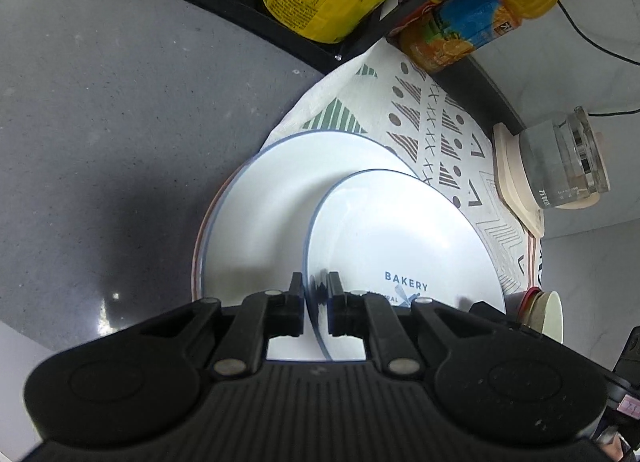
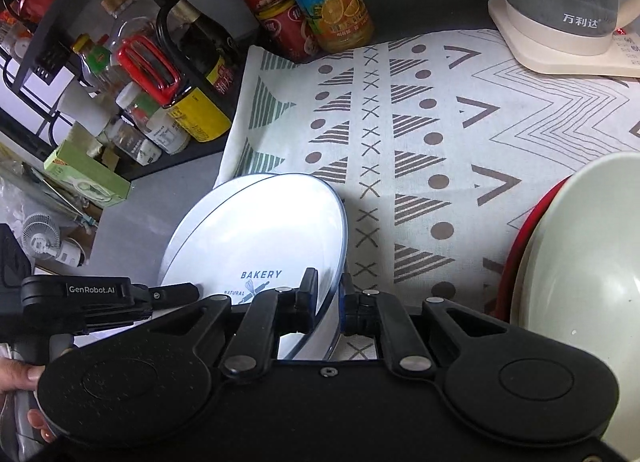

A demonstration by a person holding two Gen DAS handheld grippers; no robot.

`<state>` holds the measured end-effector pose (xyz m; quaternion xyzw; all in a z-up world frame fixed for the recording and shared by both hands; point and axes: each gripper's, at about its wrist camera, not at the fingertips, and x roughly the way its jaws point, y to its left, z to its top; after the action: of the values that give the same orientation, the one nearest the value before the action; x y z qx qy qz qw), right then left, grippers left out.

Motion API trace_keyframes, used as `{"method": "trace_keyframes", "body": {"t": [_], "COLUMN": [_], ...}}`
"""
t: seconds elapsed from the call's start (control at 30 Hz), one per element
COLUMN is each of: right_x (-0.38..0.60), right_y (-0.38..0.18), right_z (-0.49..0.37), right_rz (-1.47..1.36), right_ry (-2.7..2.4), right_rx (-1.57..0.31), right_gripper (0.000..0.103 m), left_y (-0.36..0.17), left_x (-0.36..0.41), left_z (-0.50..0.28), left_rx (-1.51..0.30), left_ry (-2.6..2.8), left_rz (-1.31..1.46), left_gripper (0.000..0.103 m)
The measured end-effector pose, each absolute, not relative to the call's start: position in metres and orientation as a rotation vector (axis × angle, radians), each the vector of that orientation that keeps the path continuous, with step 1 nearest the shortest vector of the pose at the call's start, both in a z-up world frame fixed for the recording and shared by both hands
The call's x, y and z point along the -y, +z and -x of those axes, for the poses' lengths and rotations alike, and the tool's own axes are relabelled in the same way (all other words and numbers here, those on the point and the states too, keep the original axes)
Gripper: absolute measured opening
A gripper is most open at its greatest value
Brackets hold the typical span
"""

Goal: Organize plates and bowls
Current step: 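Lower the 'BAKERY' plate onto the 'Sweet' plate with both grippers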

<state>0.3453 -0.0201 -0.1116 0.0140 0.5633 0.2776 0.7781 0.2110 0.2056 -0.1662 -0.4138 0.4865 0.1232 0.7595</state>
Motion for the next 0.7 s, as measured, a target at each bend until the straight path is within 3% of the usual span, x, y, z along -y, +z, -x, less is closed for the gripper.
{"method": "trace_keyframes", "body": {"t": [0.7], "right_x": [0.009], "right_y": [-0.122], "right_z": [-0.338], "right_rz": [0.062], "right_ry": [0.569], "right_rx": [-1.232], "right_gripper": [0.008], "left_y": [-0.188], "left_x": [-0.208], "left_z": [-0.211], "left_rx": [-1.077], "left_ry": [0.266], "left_rz": [0.902], "left_gripper": [0.012]}}
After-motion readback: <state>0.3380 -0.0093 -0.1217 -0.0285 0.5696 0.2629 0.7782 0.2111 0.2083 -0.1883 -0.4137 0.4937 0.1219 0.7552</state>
